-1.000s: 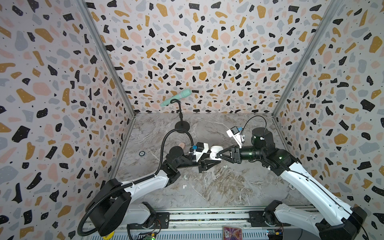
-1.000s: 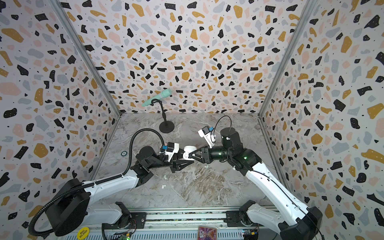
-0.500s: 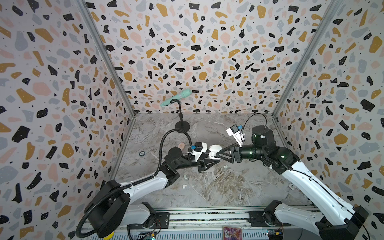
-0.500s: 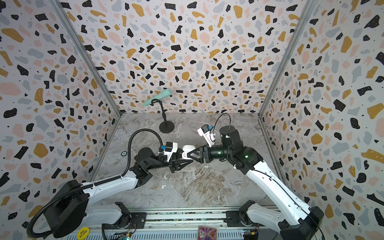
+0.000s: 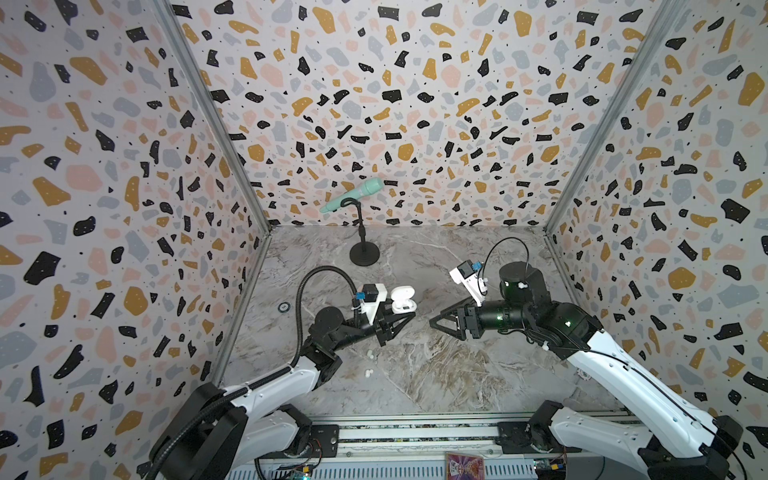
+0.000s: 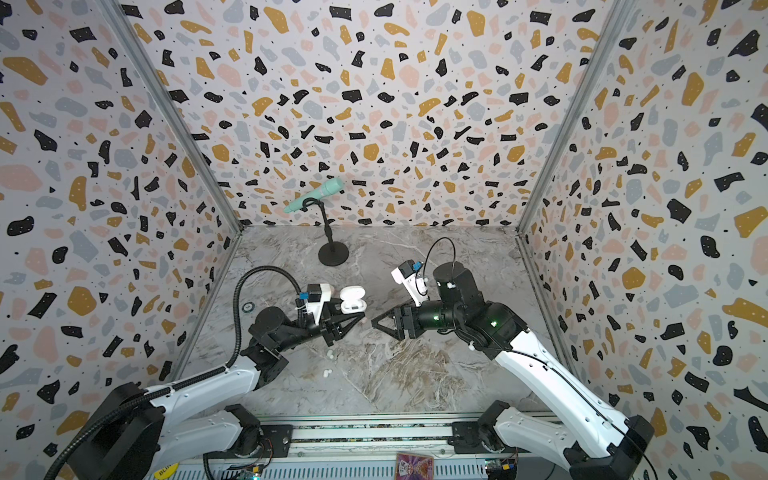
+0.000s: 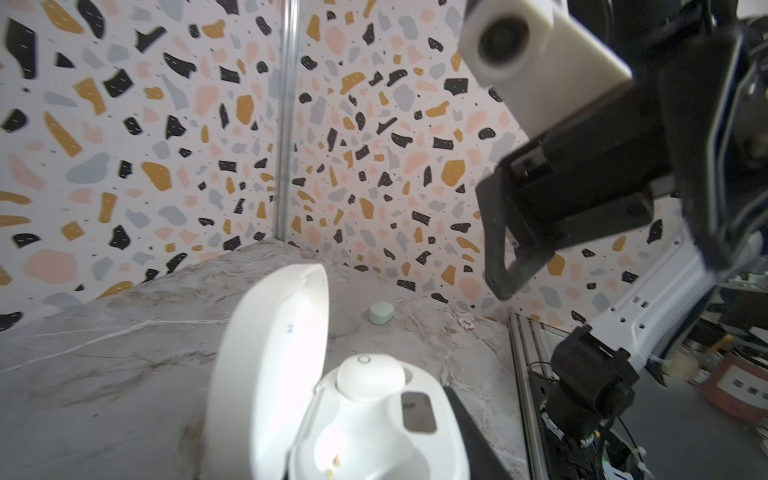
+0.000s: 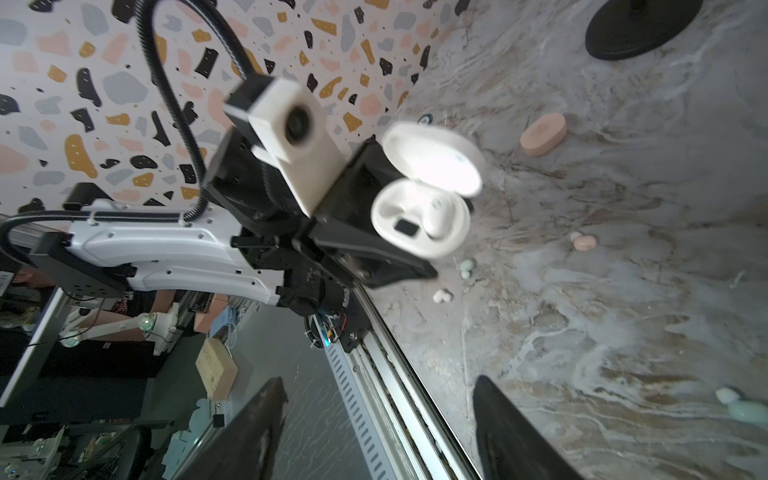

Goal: Insert the wireless bluetooth earbuds into the charging case
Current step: 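Open the right gripper and draw it back from the case, then move the right gripper down over the earbuds on the table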

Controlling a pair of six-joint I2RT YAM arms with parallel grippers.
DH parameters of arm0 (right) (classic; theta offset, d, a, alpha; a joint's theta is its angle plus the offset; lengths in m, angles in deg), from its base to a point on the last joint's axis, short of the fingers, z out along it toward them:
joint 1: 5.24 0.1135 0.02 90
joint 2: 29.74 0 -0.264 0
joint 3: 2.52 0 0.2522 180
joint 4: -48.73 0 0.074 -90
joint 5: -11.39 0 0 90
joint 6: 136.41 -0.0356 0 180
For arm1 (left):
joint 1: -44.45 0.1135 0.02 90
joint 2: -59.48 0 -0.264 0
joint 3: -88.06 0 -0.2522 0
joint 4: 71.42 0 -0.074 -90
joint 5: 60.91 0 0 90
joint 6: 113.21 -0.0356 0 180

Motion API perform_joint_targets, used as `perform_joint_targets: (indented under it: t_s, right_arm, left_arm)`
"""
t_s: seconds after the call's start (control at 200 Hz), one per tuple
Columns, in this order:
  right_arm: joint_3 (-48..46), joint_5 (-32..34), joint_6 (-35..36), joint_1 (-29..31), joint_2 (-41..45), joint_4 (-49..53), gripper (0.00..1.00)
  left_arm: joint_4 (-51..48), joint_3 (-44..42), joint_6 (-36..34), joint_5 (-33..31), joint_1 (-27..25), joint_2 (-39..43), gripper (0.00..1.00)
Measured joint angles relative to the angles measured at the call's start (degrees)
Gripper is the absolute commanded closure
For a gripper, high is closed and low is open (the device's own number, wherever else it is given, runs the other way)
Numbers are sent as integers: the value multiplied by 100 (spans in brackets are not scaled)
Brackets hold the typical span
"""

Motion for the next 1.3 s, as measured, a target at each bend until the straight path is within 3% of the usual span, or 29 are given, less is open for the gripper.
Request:
perform_joint_targets:
  t_s: [0.12, 0.25, 0.491, 0.701, 1.026, 1.302]
  right_arm:
    - [-627, 308, -59, 142, 92, -111, 27]
    - [-1060, 879, -68, 743, -256, -289, 27]
    - [-1032, 2065, -61, 2153, -1996, -894, 27]
    - [-153, 3067, -35, 3021, -3694, -1156, 28]
    - [977, 3960, 22, 3340, -5097, -1248, 28]
    - [1480, 4345, -155, 3340, -5606, -962, 27]
  left_arm:
    - [-278, 7, -17, -223, 293, 422, 89]
    - [-761, 92, -127, -354, 647, 603, 89]
    - [-1504, 306, -393, -531, 1340, 581, 89]
    - [-1993, 518, -713, -769, 1692, 496, 90]
    - [-2354, 748, -1010, -962, 2039, 273, 90]
    - [-2286, 752, -1010, -964, 2188, 153, 90]
